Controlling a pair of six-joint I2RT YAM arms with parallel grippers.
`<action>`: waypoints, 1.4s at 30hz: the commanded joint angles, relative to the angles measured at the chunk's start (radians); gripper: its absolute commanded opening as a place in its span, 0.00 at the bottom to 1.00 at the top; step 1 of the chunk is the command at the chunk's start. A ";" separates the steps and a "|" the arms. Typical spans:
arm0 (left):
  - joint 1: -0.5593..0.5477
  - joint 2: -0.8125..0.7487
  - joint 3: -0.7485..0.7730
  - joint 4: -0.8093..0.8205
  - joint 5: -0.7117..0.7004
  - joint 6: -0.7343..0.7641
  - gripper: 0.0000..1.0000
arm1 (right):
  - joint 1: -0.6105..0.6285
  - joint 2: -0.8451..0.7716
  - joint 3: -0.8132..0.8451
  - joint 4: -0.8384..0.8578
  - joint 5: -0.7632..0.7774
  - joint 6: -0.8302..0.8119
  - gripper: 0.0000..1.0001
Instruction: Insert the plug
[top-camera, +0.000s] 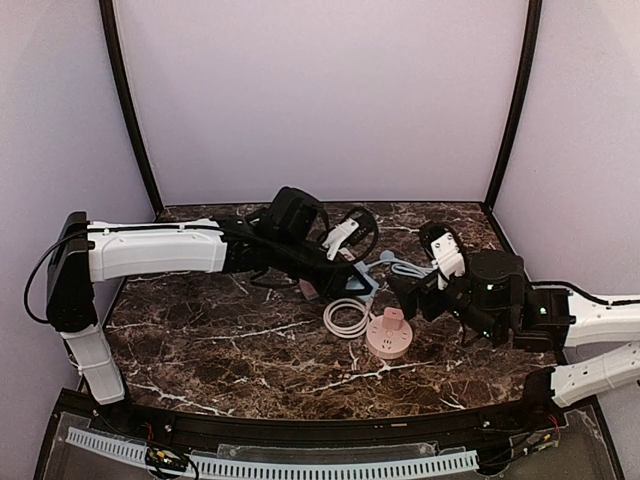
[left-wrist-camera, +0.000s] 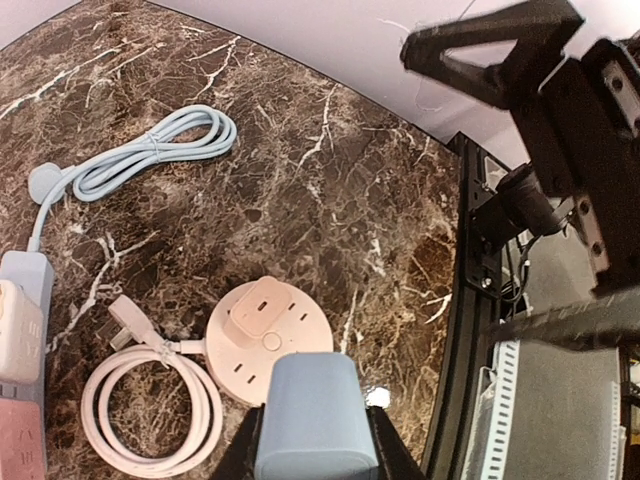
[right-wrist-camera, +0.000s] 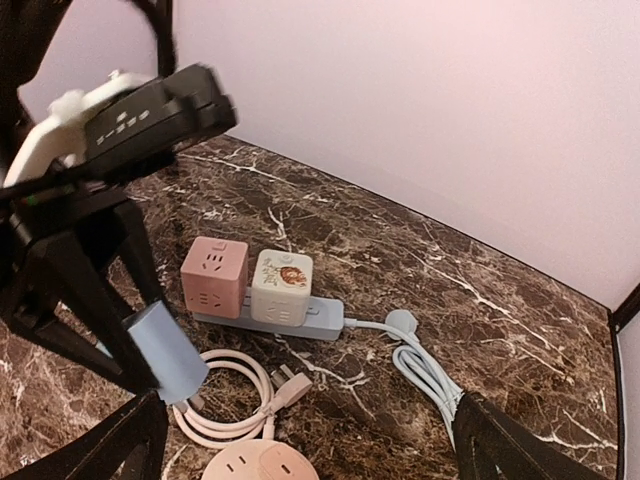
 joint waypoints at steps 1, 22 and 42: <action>-0.003 -0.004 0.038 -0.057 -0.050 0.162 0.01 | -0.087 -0.033 0.058 -0.109 -0.050 0.124 0.99; -0.034 0.192 0.417 -0.637 -0.058 0.849 0.01 | -0.378 -0.052 0.059 -0.217 -0.221 0.192 0.99; -0.177 0.492 0.771 -0.869 -0.221 1.135 0.01 | -0.392 -0.038 0.040 -0.225 -0.203 0.202 0.99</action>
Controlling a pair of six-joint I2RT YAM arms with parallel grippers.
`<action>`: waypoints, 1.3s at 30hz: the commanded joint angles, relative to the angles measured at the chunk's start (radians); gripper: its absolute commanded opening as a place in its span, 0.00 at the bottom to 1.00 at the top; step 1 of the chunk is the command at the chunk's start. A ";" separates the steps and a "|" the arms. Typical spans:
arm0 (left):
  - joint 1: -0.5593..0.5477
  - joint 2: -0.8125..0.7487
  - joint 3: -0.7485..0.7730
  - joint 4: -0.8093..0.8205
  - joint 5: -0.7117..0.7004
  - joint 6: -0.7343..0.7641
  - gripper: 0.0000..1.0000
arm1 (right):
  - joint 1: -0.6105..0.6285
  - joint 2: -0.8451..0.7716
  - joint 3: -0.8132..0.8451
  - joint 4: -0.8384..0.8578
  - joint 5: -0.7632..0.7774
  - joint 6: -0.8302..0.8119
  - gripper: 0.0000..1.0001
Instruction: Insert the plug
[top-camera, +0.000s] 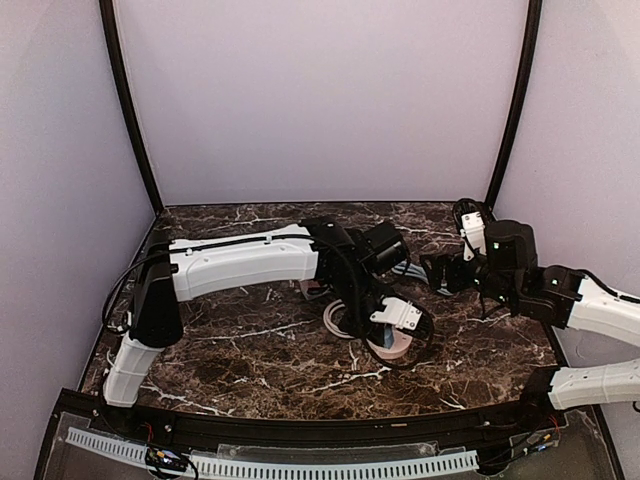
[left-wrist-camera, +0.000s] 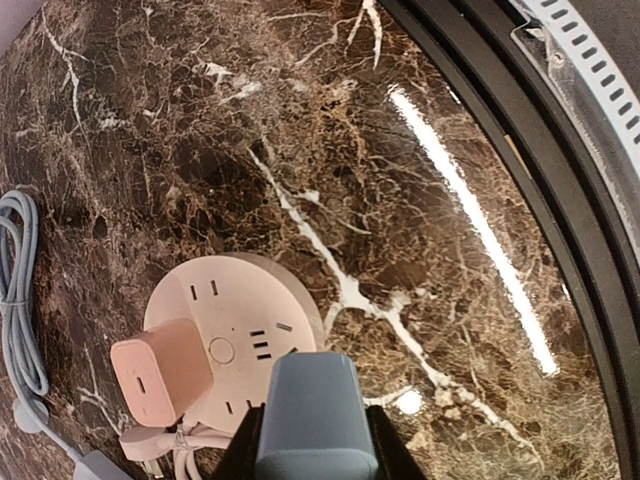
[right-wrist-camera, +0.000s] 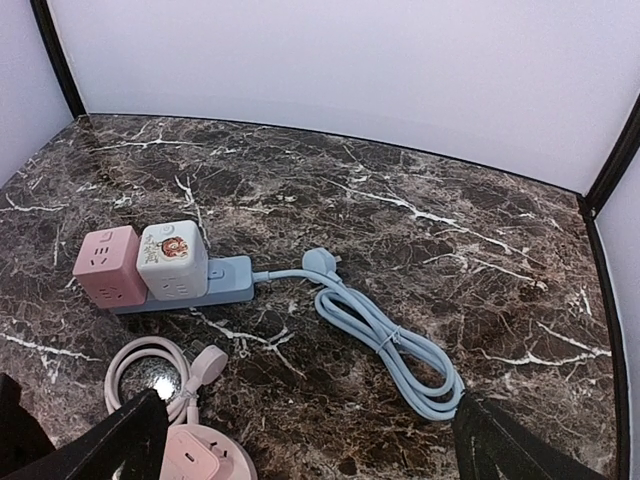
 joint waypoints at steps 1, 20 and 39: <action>0.004 0.068 0.105 -0.108 -0.037 0.057 0.01 | -0.010 0.004 -0.016 0.003 0.012 0.010 0.99; 0.003 0.196 0.272 -0.104 -0.058 0.040 0.01 | -0.016 0.016 -0.027 0.005 0.006 0.010 0.99; -0.008 0.264 0.298 -0.084 -0.119 -0.030 0.01 | -0.018 0.028 -0.035 0.011 -0.017 0.007 0.99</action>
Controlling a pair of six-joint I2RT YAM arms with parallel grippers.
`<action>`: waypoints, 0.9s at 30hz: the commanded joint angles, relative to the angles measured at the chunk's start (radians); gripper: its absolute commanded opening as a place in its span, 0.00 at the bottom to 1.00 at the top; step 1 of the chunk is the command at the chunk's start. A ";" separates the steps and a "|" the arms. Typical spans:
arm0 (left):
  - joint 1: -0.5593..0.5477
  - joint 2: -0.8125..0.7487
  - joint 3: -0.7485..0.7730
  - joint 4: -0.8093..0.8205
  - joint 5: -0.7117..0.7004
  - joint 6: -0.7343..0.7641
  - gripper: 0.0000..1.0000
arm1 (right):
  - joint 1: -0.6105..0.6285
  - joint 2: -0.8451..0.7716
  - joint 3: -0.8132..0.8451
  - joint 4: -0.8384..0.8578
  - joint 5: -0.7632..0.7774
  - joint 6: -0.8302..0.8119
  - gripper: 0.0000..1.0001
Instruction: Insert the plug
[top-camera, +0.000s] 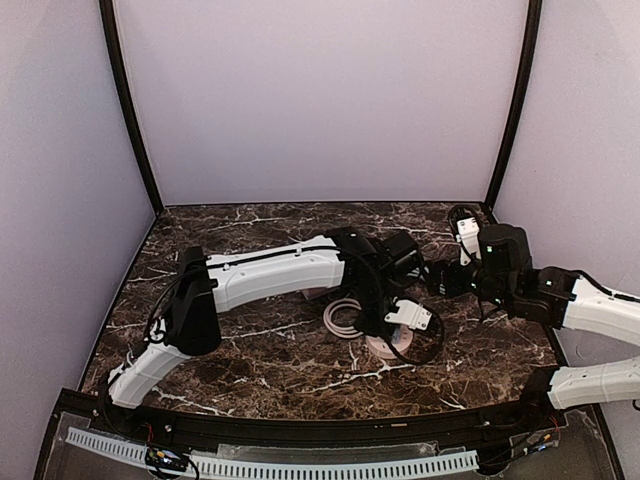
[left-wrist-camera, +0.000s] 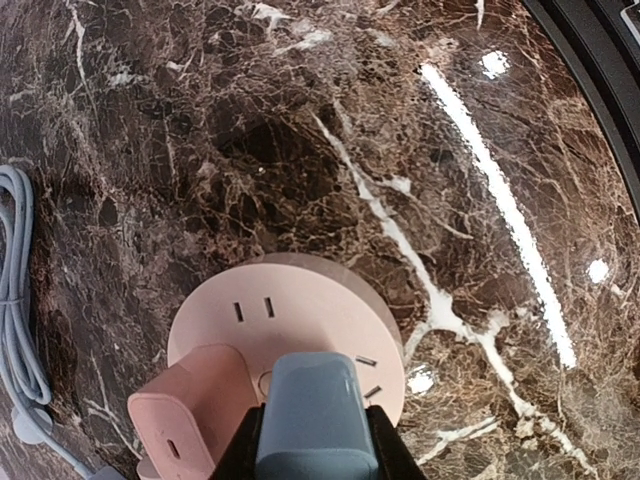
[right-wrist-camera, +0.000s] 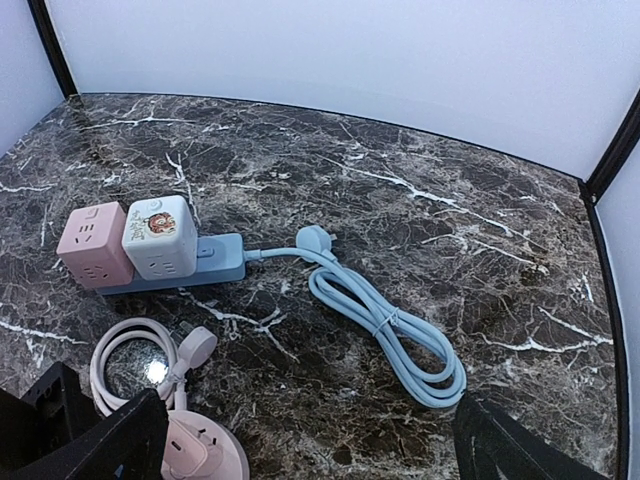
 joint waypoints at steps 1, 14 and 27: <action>-0.011 0.028 0.021 -0.024 -0.038 -0.025 0.01 | -0.009 0.001 -0.017 0.018 -0.013 0.007 0.99; -0.033 0.035 0.040 -0.111 -0.067 -0.123 0.01 | -0.009 0.007 -0.018 0.022 -0.024 0.005 0.99; -0.057 0.028 0.034 -0.128 -0.088 -0.168 0.01 | -0.009 -0.008 -0.024 0.023 -0.038 0.009 0.99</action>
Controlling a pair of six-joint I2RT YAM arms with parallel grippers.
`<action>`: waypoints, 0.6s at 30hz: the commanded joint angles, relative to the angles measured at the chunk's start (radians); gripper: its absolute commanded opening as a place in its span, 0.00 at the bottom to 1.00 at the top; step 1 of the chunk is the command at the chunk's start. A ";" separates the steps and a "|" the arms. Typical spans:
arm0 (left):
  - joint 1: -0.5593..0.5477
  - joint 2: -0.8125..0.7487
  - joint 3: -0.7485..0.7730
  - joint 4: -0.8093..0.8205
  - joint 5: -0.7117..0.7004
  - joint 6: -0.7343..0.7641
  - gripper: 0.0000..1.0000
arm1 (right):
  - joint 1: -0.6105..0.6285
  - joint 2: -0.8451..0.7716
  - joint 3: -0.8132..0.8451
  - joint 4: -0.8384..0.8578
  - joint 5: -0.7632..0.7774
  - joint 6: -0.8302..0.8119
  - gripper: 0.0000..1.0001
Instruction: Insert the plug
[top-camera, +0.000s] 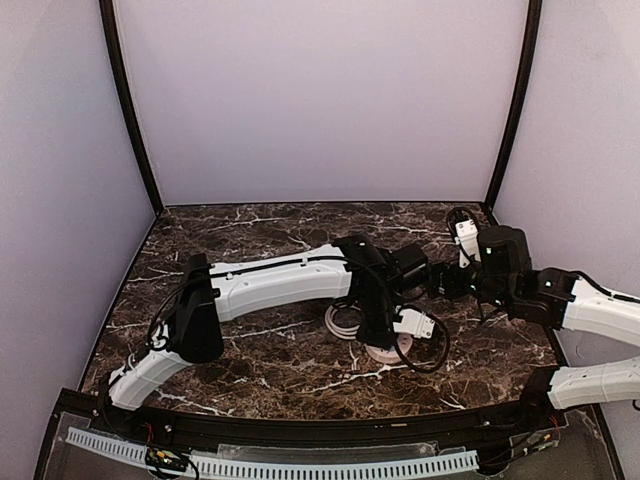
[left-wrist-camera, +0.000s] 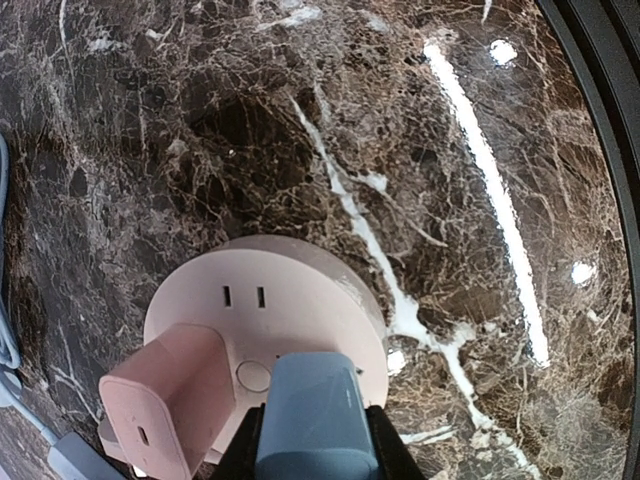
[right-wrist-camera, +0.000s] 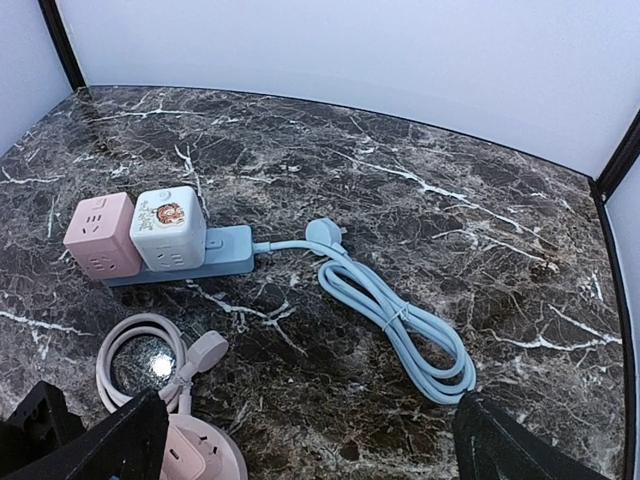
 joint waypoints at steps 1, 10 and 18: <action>-0.006 0.011 -0.003 -0.057 0.001 -0.030 0.01 | -0.009 -0.009 -0.017 0.022 -0.012 0.010 0.99; -0.006 0.019 -0.005 -0.160 0.027 -0.021 0.01 | -0.009 -0.008 -0.021 0.024 -0.024 0.010 0.99; -0.005 -0.021 -0.057 -0.186 0.046 -0.012 0.01 | -0.009 0.001 -0.019 0.025 -0.020 0.008 0.99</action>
